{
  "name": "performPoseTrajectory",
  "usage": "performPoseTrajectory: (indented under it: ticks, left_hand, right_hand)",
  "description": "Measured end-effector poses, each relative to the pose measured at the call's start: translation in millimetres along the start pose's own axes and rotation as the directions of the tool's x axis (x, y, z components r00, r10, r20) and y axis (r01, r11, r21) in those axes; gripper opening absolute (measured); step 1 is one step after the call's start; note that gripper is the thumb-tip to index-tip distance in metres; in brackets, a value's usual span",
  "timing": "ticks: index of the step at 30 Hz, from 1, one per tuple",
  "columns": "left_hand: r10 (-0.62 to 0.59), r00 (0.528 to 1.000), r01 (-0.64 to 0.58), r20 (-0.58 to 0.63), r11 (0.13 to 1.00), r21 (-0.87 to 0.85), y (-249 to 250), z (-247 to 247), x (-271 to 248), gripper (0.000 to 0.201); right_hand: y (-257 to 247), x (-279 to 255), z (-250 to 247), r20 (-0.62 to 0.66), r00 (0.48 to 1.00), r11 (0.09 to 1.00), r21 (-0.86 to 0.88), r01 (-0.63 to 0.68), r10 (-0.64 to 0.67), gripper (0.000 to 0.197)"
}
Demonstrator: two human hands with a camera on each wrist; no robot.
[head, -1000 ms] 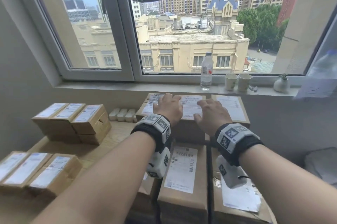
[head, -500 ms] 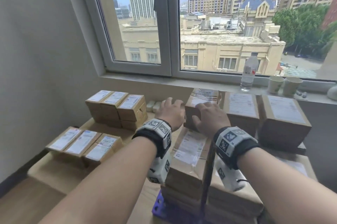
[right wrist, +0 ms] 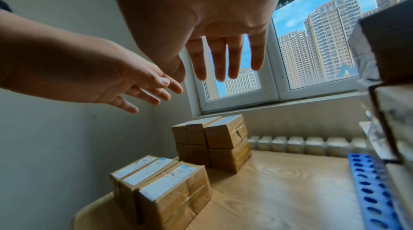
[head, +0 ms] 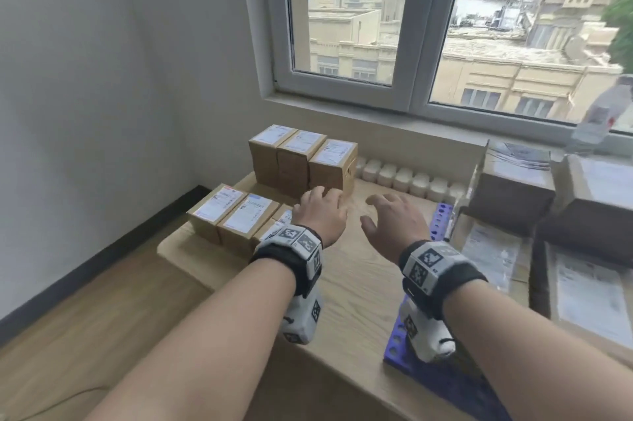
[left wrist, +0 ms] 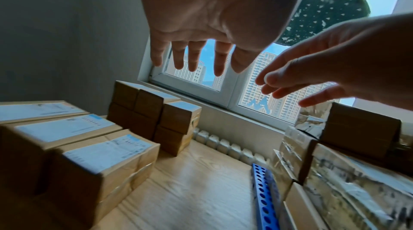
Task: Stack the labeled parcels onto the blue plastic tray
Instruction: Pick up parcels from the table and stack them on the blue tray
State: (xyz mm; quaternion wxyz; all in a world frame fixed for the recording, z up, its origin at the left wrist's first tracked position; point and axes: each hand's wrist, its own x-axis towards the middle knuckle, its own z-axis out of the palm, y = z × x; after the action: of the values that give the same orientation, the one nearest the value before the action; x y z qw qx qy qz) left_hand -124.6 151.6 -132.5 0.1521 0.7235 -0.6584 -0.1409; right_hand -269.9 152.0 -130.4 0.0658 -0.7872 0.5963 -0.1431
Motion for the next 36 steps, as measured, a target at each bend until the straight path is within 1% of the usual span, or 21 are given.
performPoseTrajectory:
  ticks: [3,7,9,13,17,22,25,28,33,36]
  left_hand:
    - [-0.025,1.0,0.025,-0.002,0.998,-0.057,-44.8,-5.7,-10.6,0.044]
    - [-0.036,0.999,0.038,0.022,0.996,-0.079,-96.7,-5.2,-26.3,0.044]
    - [-0.047,0.998,0.049,0.033,0.996,-0.075,-118.3,-5.3,-31.8,0.045]
    - [-0.077,0.996,0.08,0.038,0.993,-0.086,-154.8,-5.9,-37.5,0.046]
    - [-0.094,0.995,0.096,0.025,0.991,-0.091,-184.7,-11.3,-28.7,0.044]
    - [-0.11,0.994,0.111,0.013,0.988,-0.11,-222.3,-14.3,-3.9,0.043]
    - [-0.125,0.991,0.129,0.04,0.986,-0.109,-243.9,-11.6,17.6,0.043]
    - [-0.127,0.99,0.133,0.063,0.986,-0.098,-263.3,-14.1,46.1,0.044]
    - [-0.123,0.987,0.132,0.104,0.988,-0.075,-290.5,-22.2,102.4,0.044]
    - [-0.13,0.987,0.138,0.093,0.987,-0.087,-302.8,-31.2,134.0,0.043]
  right_hand:
    - [-35.7,-3.6,28.8,0.014,1.0,1.0,0.011,-0.018,0.018,0.04]
    - [-81.1,-8.7,66.2,0.07,0.995,0.996,0.048,-0.07,0.067,0.039]
    - [-101.4,-7.9,80.8,0.077,0.994,0.995,0.063,-0.082,0.077,0.038]
    - [-132.1,-4.3,103.0,0.078,0.996,0.997,0.059,-0.051,0.046,0.039]
    - [-156.8,7.5,117.2,0.124,0.992,0.996,0.069,-0.049,0.04,0.04]
    - [-175.5,35.0,138.4,0.118,0.989,0.975,0.19,-0.114,0.092,0.039]
    - [-182.8,61.2,154.5,0.132,0.983,0.963,0.222,-0.154,0.127,0.038]
    - [-191.3,93.3,172.2,0.12,0.985,0.951,0.267,-0.155,0.127,0.037]
    - [-203.7,144.6,190.5,0.156,0.977,0.946,0.265,-0.186,0.148,0.036]
    - [-204.8,172.6,193.4,0.168,0.973,0.946,0.254,-0.199,0.16,0.036]
